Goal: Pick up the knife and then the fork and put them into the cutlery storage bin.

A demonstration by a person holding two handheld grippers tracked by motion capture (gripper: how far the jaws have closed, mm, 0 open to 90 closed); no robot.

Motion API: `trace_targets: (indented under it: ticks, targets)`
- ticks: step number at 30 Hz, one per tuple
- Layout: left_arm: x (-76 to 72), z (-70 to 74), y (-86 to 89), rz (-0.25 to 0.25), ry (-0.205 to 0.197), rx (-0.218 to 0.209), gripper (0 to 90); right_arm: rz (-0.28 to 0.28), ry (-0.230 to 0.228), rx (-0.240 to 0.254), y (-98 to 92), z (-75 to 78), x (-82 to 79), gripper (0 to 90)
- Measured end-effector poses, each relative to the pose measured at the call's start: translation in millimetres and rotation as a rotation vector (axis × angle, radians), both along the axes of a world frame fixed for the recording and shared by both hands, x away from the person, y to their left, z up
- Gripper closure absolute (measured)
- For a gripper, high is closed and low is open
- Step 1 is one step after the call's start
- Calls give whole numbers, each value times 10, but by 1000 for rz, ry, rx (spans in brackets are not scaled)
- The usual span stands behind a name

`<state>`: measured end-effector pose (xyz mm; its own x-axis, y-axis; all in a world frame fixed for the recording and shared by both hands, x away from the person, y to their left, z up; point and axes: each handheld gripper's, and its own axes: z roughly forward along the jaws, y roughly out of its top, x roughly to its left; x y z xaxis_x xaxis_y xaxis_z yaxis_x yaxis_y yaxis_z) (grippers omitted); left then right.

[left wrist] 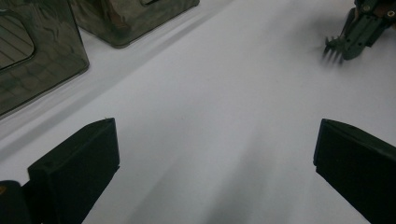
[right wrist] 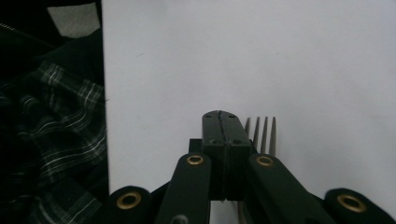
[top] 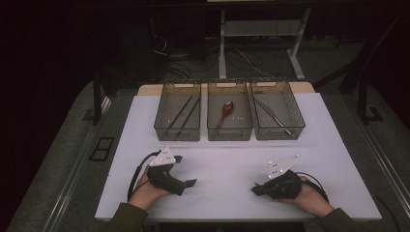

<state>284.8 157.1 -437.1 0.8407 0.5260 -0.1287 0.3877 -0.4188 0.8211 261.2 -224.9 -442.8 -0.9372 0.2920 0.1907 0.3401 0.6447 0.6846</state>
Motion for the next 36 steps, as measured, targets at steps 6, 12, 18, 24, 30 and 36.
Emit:
trace_targets:
  ticks: [6,12,18,24,30,36]
  targets:
    - [-1,2,2,-1,-1,0,0,65,-16,-33,20,-42,-19,890]
    - [0,-1,-3,-2,-1,3,0,33,-32,-38,21,-46,24,890]
    - [0,0,-4,-2,-1,5,0,-18,-40,-40,29,-46,104,890]
    - [1,-2,-2,0,0,2,0,-49,-60,-55,32,-44,232,890]
    - [0,-1,-3,-2,-1,2,0,-103,-75,-67,0,-37,392,890]
    - [0,-1,-3,-2,-1,3,0,-124,-53,-49,-40,-17,453,884]
